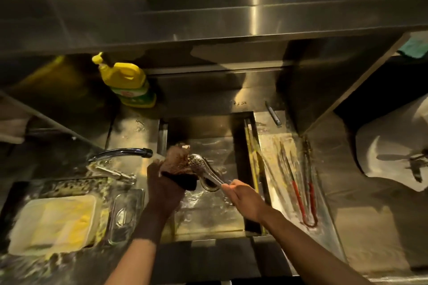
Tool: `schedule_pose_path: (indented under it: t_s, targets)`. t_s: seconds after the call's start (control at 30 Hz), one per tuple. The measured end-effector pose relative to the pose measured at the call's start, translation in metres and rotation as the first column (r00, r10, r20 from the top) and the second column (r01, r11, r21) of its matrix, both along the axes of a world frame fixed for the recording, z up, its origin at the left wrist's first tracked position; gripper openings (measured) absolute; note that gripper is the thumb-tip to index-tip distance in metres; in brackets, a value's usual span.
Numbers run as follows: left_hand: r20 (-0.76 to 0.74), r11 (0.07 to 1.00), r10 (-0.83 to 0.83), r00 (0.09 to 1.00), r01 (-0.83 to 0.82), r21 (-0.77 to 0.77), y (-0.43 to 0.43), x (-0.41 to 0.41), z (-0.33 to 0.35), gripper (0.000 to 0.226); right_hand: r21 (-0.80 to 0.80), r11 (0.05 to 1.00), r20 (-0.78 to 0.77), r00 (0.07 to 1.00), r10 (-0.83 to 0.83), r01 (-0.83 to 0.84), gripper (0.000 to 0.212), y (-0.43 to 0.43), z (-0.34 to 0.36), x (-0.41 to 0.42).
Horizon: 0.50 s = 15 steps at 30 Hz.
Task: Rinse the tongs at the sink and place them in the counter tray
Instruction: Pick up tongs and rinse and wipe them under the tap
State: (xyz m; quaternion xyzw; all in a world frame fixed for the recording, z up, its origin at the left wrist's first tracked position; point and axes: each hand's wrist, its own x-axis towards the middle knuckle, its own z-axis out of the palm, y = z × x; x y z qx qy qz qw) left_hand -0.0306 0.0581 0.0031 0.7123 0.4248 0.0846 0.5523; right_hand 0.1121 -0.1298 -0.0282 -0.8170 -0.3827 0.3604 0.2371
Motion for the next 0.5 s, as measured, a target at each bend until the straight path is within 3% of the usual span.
schedule_pose_path:
  t_s: [0.03,0.07,0.1,0.13,0.17,0.23,0.3,0.43,0.5]
  targets:
    - [-0.079,0.967,0.005,0.997,0.015,0.252,0.008,-0.005,-0.022,0.059,0.02,1.0,-0.009,1.0,0.003,-0.003,0.06,0.009,-0.003,-0.009]
    - [-0.099,0.98,0.037,0.994,-0.017,0.201,0.009,-0.006,-0.015,0.068,0.044,0.999,-0.026,1.0,0.005,-0.004,0.059,0.019,-0.006,-0.018]
    - [-0.109,0.979,0.045,0.993,-0.022,0.203,0.012,-0.01,-0.011,0.057,0.05,0.999,-0.048,0.999,0.002,0.001,0.056,0.027,-0.004,-0.025]
    - [-0.095,0.986,0.089,0.991,-0.074,0.15,0.014,-0.013,-0.005,0.037,0.05,0.999,-0.064,0.998,-0.003,0.007,0.051,0.036,-0.002,-0.032]
    - [-0.024,0.988,0.124,0.992,-0.121,0.1,0.014,-0.012,-0.005,0.032,0.042,0.999,-0.072,0.997,-0.006,0.009,0.047,0.042,0.0,-0.036]
    - [0.015,0.947,0.207,0.978,-0.196,-0.255,0.023,-0.014,-0.025,0.048,0.005,1.0,-0.048,0.999,0.019,-0.018,0.042,0.051,0.003,-0.042]
    - [0.003,0.934,0.155,0.988,-0.145,-0.327,0.032,-0.021,-0.03,0.071,-0.03,0.998,-0.014,0.998,0.053,-0.053,0.034,0.058,0.005,-0.048]
    - [0.023,0.67,0.426,0.905,-0.298,-0.68,0.038,-0.005,-0.016,0.04,-0.079,0.997,0.003,1.0,0.024,-0.024,0.038,0.063,0.001,-0.063]
    - [-0.004,0.645,0.351,0.936,-0.245,-0.724,0.044,-0.007,-0.02,0.043,-0.138,0.988,0.024,0.997,0.068,-0.064,0.042,0.058,-0.004,-0.057]
